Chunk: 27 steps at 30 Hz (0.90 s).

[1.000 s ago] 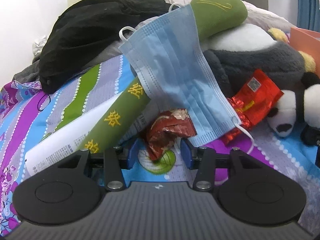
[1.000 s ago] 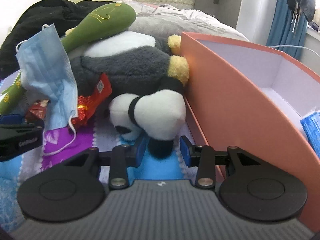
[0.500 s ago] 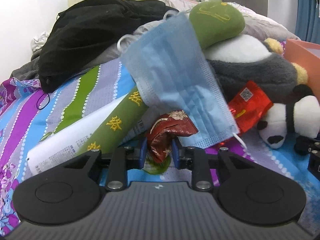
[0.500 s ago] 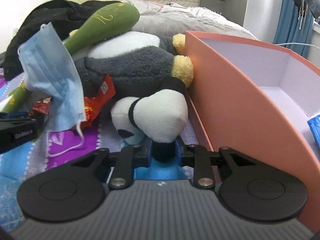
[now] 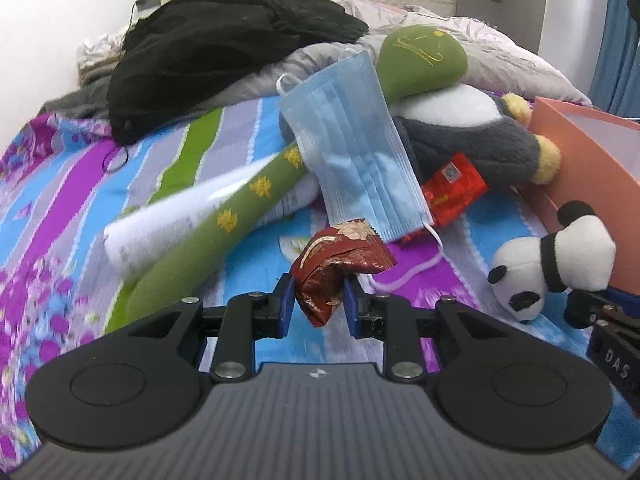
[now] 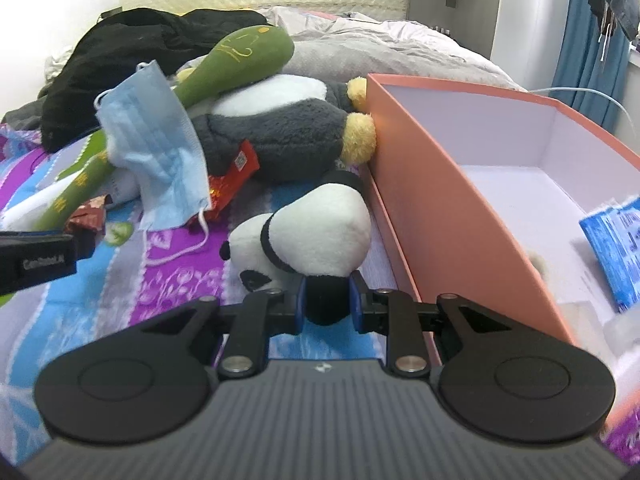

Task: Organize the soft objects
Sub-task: 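Grasp the brown candy wrapper with left tool while right tool grasps the small panda plush, then lift and carry the wrapper and panda plush over the orange box with both tools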

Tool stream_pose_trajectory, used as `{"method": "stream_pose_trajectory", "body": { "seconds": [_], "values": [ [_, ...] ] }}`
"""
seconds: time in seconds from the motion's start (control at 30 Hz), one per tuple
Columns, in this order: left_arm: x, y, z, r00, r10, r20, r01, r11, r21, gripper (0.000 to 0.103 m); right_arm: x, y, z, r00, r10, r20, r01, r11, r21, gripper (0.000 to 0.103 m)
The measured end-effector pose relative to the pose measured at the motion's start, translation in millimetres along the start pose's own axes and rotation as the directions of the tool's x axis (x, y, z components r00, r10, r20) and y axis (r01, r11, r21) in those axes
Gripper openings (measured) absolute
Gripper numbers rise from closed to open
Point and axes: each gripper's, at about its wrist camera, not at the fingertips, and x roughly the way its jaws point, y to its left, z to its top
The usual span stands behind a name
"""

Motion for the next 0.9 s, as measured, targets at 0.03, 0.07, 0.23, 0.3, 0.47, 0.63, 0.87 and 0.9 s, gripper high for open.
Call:
{"method": "stream_pose_trajectory", "body": {
  "seconds": [0.03, 0.07, 0.23, 0.3, 0.47, 0.63, 0.87, 0.9],
  "values": [
    [-4, 1, -4, 1.0, -0.006, -0.007, 0.006, 1.0, -0.007, 0.031, -5, 0, -4, 1.0, 0.004, -0.005, -0.004, 1.0, 0.0, 0.025],
    [-9, 1, -8, 1.0, -0.011, -0.014, 0.01, 1.0, -0.011, 0.031, -9, 0, -7, 1.0, 0.008, -0.009, -0.008, 1.0, 0.0, 0.025],
    [-30, 2, -28, 0.998, -0.037, -0.049, 0.034, 0.998, -0.05, 0.03, -26, -3, -20, 0.999, 0.036, -0.032, -0.035, 0.999, 0.014, 0.025],
    [-37, 1, -35, 0.997, -0.044, -0.058, 0.041, 0.998, -0.052, 0.031, -33, -7, -25, 0.998, 0.05, -0.043, -0.048, 0.998, 0.036, 0.025],
    [-55, -1, -53, 0.994, -0.064, -0.085, 0.059, 0.996, -0.063, 0.03, -53, -13, -37, 0.997, 0.069, -0.033, -0.067, 0.995, 0.071, 0.025],
    [-65, -5, -69, 0.99, -0.089, -0.11, 0.081, 0.994, -0.072, 0.031, -65, -12, -53, 0.994, 0.093, -0.056, -0.088, 0.993, 0.084, 0.025],
    [-72, -7, -81, 0.985, -0.11, -0.134, 0.1, 0.992, -0.08, 0.03, -76, -20, -67, 0.977, 0.184, -0.104, -0.169, 0.976, 0.137, 0.029],
    [-73, -8, -81, 0.985, -0.11, -0.134, 0.101, 0.992, -0.076, 0.03, -76, -21, -68, 0.974, 0.195, -0.114, -0.179, 0.974, 0.135, 0.029]
  ]
}}
